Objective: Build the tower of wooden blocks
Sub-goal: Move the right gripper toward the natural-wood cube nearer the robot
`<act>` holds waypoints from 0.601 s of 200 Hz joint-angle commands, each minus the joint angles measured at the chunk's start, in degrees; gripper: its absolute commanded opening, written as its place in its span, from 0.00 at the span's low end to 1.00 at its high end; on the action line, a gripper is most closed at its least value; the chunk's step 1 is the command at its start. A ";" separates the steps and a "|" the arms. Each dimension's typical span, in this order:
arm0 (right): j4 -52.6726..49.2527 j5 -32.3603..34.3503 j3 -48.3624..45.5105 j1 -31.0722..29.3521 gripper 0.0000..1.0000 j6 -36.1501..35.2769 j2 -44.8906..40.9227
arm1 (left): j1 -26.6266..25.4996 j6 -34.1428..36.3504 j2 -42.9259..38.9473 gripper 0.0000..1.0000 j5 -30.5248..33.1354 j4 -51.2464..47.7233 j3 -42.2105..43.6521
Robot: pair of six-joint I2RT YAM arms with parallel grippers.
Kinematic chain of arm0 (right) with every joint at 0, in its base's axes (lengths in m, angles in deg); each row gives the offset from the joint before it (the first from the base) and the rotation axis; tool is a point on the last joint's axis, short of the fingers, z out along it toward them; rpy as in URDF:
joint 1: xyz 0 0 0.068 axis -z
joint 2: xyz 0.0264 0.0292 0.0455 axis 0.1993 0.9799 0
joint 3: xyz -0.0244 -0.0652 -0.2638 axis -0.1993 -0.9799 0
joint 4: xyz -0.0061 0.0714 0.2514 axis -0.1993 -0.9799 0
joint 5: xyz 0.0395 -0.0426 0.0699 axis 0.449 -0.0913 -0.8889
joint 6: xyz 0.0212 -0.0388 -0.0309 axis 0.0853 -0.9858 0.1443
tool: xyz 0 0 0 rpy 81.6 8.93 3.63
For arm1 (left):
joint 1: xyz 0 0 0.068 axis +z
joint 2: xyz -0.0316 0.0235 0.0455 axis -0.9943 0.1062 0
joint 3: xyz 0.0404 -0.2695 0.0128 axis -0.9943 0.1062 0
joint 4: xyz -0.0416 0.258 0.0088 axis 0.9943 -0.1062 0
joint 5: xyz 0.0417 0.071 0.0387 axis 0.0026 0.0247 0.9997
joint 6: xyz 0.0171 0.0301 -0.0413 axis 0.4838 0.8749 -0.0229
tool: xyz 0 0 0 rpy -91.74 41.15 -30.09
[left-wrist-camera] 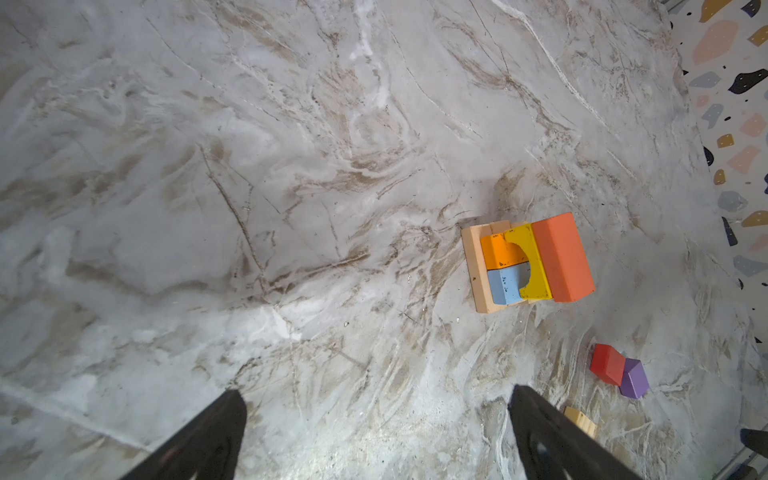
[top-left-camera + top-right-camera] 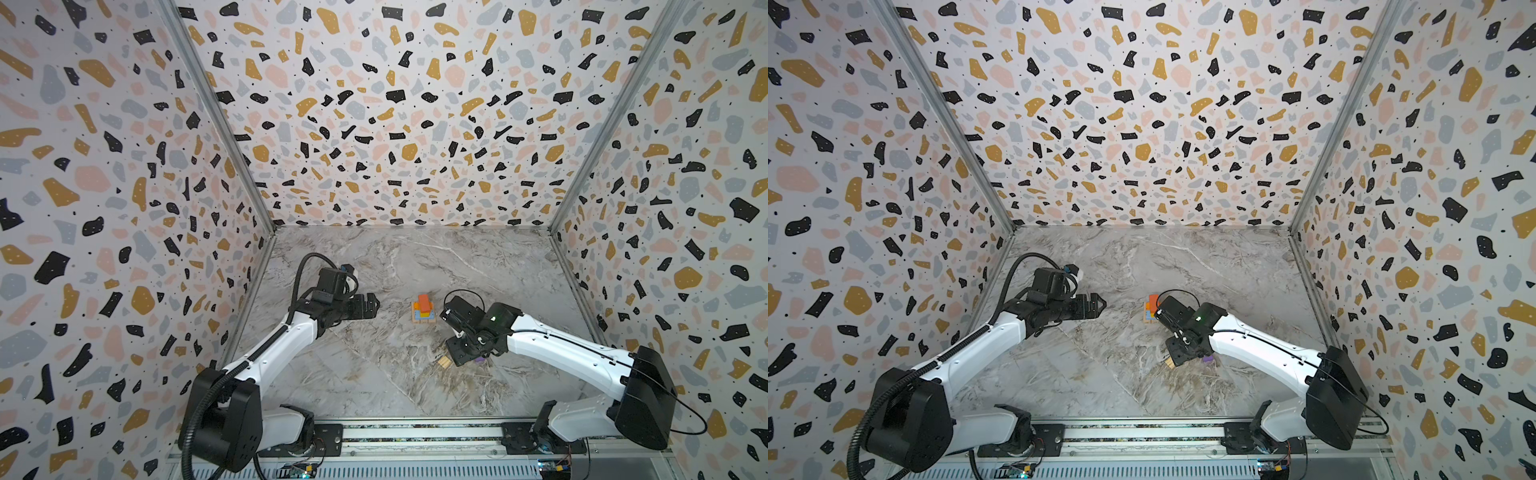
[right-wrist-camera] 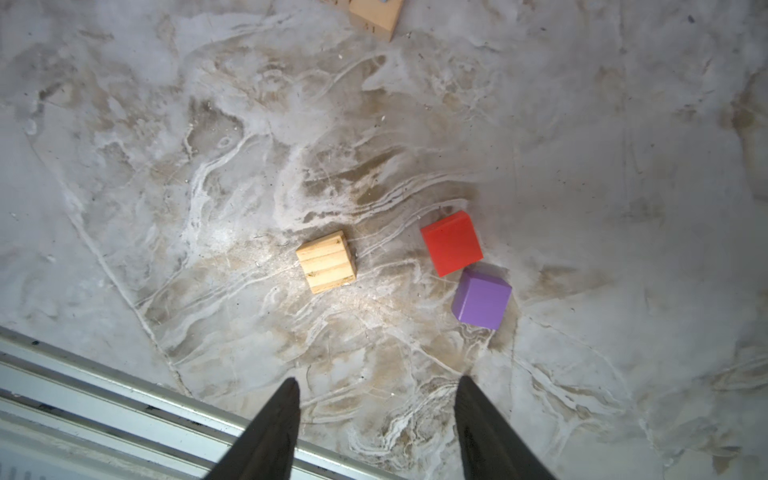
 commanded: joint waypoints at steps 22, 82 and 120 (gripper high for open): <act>4.64 -0.31 -2.67 -1.01 0.64 -1.11 -0.51 | -0.01 0.62 -1.11 1.00 0.14 1.49 0.60; 8.66 0.92 -5.13 -3.41 0.64 -1.61 1.04 | -0.01 0.62 -0.85 1.00 0.45 1.12 0.55; 11.31 1.14 -5.88 -4.60 0.64 -4.17 1.88 | 0.01 0.69 -0.94 1.00 0.49 1.03 0.46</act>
